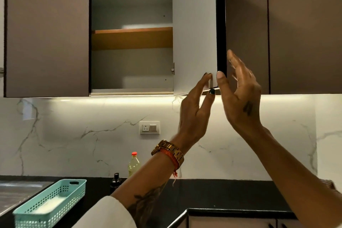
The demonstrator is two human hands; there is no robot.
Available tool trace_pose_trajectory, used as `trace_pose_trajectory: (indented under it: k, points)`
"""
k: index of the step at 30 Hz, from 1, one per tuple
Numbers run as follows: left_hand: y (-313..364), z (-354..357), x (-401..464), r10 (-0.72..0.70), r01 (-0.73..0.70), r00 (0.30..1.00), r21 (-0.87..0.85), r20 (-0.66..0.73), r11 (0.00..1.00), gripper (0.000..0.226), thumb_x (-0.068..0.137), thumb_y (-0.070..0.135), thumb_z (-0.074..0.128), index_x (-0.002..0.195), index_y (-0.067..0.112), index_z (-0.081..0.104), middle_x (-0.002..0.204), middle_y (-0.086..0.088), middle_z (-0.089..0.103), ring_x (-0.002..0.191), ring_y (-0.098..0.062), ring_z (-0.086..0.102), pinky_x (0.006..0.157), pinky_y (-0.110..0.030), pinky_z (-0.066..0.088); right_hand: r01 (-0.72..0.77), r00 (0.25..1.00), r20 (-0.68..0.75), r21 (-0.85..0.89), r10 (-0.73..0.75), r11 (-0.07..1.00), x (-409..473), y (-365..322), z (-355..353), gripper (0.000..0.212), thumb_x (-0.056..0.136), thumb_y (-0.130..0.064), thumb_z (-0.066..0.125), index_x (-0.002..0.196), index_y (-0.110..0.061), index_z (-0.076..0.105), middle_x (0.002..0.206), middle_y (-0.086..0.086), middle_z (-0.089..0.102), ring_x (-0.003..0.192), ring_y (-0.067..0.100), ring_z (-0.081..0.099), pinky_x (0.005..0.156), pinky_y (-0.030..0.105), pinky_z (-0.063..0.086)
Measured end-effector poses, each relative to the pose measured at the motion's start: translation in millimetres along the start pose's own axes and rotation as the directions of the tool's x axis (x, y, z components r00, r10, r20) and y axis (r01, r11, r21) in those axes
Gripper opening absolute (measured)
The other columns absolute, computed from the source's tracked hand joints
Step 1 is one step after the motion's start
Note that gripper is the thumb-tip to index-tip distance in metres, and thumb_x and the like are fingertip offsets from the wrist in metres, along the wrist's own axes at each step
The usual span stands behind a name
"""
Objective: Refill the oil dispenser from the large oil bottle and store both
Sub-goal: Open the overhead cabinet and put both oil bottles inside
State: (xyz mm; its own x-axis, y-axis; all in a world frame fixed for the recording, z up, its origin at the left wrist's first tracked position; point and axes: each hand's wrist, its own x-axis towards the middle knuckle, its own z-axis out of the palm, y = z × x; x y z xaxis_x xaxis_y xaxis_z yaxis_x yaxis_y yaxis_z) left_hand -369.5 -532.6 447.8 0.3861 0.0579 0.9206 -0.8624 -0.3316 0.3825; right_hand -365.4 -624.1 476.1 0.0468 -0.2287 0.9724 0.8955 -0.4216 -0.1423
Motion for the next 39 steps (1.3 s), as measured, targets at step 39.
trace_pose_trajectory:
  k: [39]
  points:
    - [-253, -324, -107, -0.292, 0.307, 0.952, 0.323, -0.094, 0.895, 0.069, 0.082, 0.046, 0.055, 0.142, 0.024, 0.031, 0.150, 0.003, 0.033, 0.135, -0.014, 0.033, 0.108, -0.031, 0.032, -0.337, 0.876, 0.323, -0.119, 0.357, 0.934, -261, -27, 300, 0.067, 0.083, -0.051, 0.049, 0.140, -0.019, 0.034, 0.151, 0.004, 0.028, 0.138, 0.018, 0.024, 0.112, 0.038, 0.025]
